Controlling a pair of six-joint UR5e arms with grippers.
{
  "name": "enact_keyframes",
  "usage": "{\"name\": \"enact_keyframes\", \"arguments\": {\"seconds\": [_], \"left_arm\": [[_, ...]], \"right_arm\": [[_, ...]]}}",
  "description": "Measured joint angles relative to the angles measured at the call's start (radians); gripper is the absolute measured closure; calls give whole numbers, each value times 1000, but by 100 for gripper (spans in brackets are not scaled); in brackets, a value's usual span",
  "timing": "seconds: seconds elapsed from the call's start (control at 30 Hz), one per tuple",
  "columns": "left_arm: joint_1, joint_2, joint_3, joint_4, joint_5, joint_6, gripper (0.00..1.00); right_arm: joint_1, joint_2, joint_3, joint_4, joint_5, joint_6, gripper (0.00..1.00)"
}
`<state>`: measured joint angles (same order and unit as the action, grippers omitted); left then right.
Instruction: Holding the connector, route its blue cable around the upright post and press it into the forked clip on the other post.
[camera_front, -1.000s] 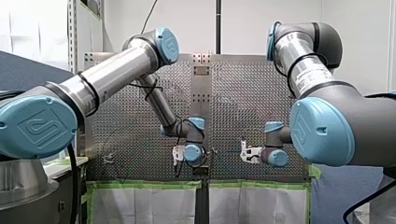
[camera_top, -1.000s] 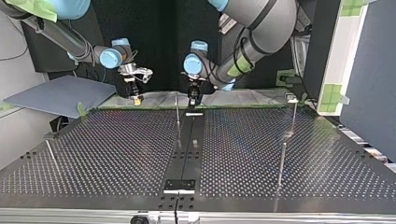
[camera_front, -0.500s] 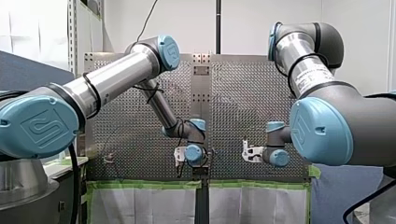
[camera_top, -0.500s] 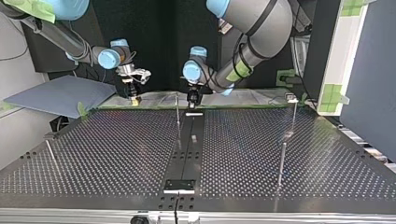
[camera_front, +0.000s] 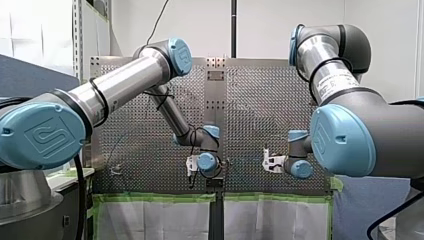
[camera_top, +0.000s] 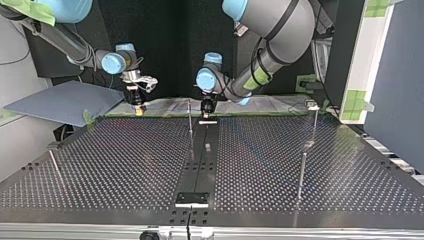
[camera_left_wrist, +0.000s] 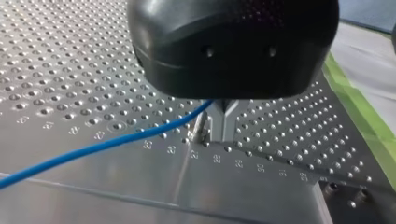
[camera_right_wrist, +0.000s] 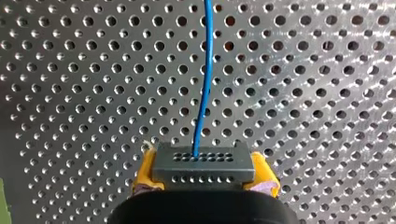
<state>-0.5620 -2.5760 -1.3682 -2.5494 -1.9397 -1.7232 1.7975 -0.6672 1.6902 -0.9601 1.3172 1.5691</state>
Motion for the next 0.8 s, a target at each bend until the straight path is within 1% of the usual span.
{"name": "enact_keyframes", "arguments": {"seconds": [0.03, 0.07, 0.1, 0.17, 0.2, 0.23, 0.27, 0.3, 0.33, 0.5, 0.53, 0.63, 0.8], "left_arm": [[0, 0, 0, 0, 5, -3, 100], [0, 0, 0, 0, 9, -5, 94], [0, 0, 0, 0, 14, -8, 94], [0, 0, 0, 0, 28, -17, 78], [0, 0, 0, 0, 35, -22, 78], [0, 0, 0, -1, 45, -30, 69], [0, 1, 0, -1, 53, -36, 55], [0, 1, 0, -1, 60, -42, 55], [1, 1, 0, -1, 70, -51, 45], [5, 1, 0, -3, 108, -79, 45], [6, 1, 0, -3, 118, -82, 0], [9, 2, 0, -8, 137, -79, 0], [13, 7, -2, -40, 160, -53, 0]], "right_arm": [[-1, 0, 0, 1, 1, 0, 100], [-1, 0, 0, 1, 1, 0, 100], [-1, 0, 0, 1, 1, 0, 100], [-2, 1, 0, 2, 1, 0, 100], [-2, 2, 0, 3, 1, 0, 100], [-1, 2, 0, 3, 0, 0, 100], [-1, 2, 0, 4, 0, 0, 100], [-1, 2, 0, 4, 0, 0, 100], [0, 2, 0, 5, -1, 0, 100], [1, 3, 0, 7, -2, -1, 100], [1, 3, 0, 7, -2, -1, 100], [1, 3, 0, 7, -2, 0, 100], [2, 4, 0, 7, -2, 0, 100]]}}
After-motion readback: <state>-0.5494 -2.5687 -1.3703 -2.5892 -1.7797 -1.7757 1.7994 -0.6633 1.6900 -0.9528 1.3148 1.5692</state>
